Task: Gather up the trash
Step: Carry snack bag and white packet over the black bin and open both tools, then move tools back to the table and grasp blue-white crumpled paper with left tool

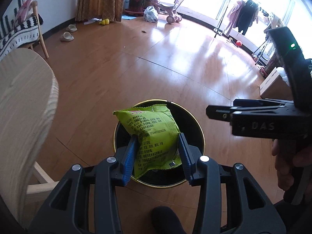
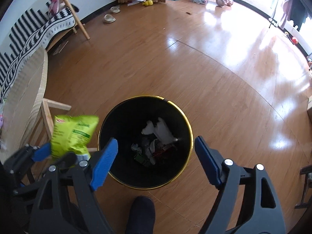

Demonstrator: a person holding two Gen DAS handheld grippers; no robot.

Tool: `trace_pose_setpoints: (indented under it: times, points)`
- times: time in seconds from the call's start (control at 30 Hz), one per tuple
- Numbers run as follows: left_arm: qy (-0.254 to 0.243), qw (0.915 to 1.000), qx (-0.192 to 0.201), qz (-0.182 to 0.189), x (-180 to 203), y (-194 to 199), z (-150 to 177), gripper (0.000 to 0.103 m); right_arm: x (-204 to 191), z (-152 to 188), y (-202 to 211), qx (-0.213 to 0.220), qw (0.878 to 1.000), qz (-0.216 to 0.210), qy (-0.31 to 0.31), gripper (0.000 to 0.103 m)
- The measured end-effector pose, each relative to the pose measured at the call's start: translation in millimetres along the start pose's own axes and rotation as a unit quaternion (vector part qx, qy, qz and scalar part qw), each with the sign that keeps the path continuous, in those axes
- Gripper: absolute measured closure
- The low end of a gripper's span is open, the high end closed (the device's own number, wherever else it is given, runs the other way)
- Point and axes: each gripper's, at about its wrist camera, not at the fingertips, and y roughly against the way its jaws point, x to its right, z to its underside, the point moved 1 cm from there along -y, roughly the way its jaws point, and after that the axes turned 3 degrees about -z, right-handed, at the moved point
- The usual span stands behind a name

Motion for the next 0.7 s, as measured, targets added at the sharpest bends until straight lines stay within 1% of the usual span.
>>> trace_pose_setpoints:
  times: [0.07,0.1,0.13,0.17,0.2,0.23,0.33,0.47,0.53,0.6,0.67,0.7]
  points:
    - [0.002,1.0,-0.003,0.001,0.7,-7.4,0.4,0.061,3.6,-1.2,2.4,0.005,1.0,0.002,-0.01,0.025]
    - [0.002,1.0,0.002,0.001,0.7,-9.5,-0.7,0.059,5.6,-2.1,4.2,0.009,1.0,0.003,-0.014,0.025]
    - [0.002,1.0,0.004,0.002,1.6,-10.7,-1.9,0.044,7.1,-3.1,5.3,0.012,1.0,0.004,-0.018,0.024]
    - [0.004,1.0,0.007,0.002,2.0,-10.6,-3.3,0.025,8.3,-3.6,6.5,0.015,1.0,0.005,-0.02,0.024]
    - [0.007,0.9998,0.016,0.001,1.7,-7.5,-4.5,0.02,9.4,-4.7,8.4,0.02,1.0,0.005,-0.024,0.024]
    - [0.009,0.9997,0.024,-0.002,1.6,-4.2,-5.2,0.018,10.0,-6.1,9.7,0.022,0.999,0.005,-0.026,0.024]
    - [0.011,0.9996,0.027,-0.006,-3.7,6.1,-7.8,0.015,3.8,-8.8,14.0,0.027,0.999,-0.001,-0.028,0.024]
    - [0.024,0.9988,0.036,-0.024,-22.4,34.1,-6.4,0.011,-24.1,-15.5,22.5,0.041,0.999,-0.014,-0.01,0.019]
    - [0.033,0.9976,0.049,-0.037,-41.0,58.0,-4.6,0.01,-52.2,-18.8,27.3,0.051,0.998,-0.025,0.009,0.017]
    - [0.048,0.9948,0.069,-0.058,-64.8,87.4,-0.8,0.008,-81.8,-19.9,29.7,0.057,0.997,-0.037,0.028,0.017]
    - [0.069,0.9896,0.092,-0.087,-94.8,117.0,4.8,0.006,-115.7,-21.4,30.3,0.061,0.995,-0.054,0.049,0.016]
    - [0.084,0.9853,0.105,-0.106,-115.4,134.4,9.7,0.006,-138.7,-21.1,29.2,0.06,0.994,-0.064,0.065,0.016]
